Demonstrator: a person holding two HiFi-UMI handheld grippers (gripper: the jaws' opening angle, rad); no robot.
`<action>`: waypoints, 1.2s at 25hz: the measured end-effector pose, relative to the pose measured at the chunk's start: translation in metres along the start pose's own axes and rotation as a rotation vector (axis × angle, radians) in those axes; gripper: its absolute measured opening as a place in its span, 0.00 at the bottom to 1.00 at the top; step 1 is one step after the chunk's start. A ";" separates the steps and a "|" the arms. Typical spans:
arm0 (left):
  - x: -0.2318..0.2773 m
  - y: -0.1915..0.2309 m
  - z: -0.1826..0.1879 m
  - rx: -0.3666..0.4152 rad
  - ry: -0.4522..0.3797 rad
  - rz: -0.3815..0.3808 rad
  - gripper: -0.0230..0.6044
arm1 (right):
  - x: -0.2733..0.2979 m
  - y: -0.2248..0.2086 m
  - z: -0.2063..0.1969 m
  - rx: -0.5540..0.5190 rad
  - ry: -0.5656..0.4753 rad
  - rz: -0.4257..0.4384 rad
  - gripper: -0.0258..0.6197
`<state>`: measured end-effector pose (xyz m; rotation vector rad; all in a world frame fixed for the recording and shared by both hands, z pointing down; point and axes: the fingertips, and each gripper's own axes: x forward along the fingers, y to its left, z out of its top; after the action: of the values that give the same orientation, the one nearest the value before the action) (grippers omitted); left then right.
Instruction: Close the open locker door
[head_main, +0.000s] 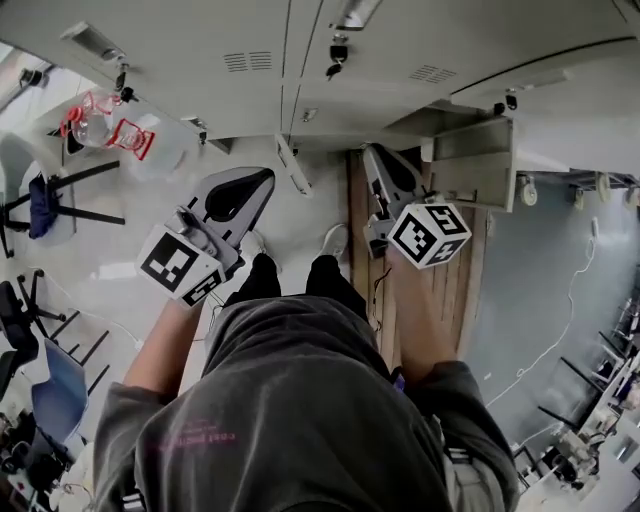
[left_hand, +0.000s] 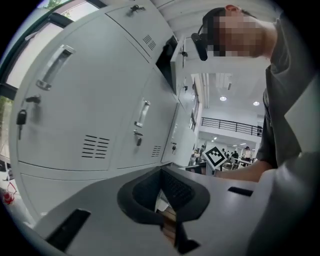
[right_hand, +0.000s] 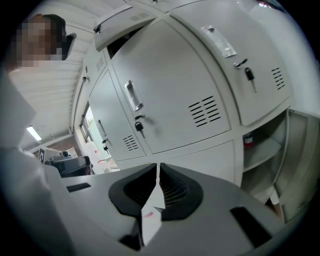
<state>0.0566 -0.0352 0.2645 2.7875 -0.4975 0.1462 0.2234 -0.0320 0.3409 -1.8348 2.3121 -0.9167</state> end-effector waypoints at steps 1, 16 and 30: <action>0.014 -0.012 0.000 0.004 0.004 -0.010 0.05 | -0.012 -0.015 0.005 0.005 -0.008 -0.011 0.09; 0.203 -0.156 0.008 0.071 0.069 -0.189 0.05 | -0.178 -0.197 0.069 0.074 -0.150 -0.174 0.09; 0.302 -0.238 -0.014 0.084 0.151 -0.333 0.05 | -0.275 -0.303 0.072 0.131 -0.206 -0.325 0.09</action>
<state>0.4224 0.0846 0.2577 2.8634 0.0113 0.3044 0.5967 0.1507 0.3386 -2.1700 1.8251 -0.8387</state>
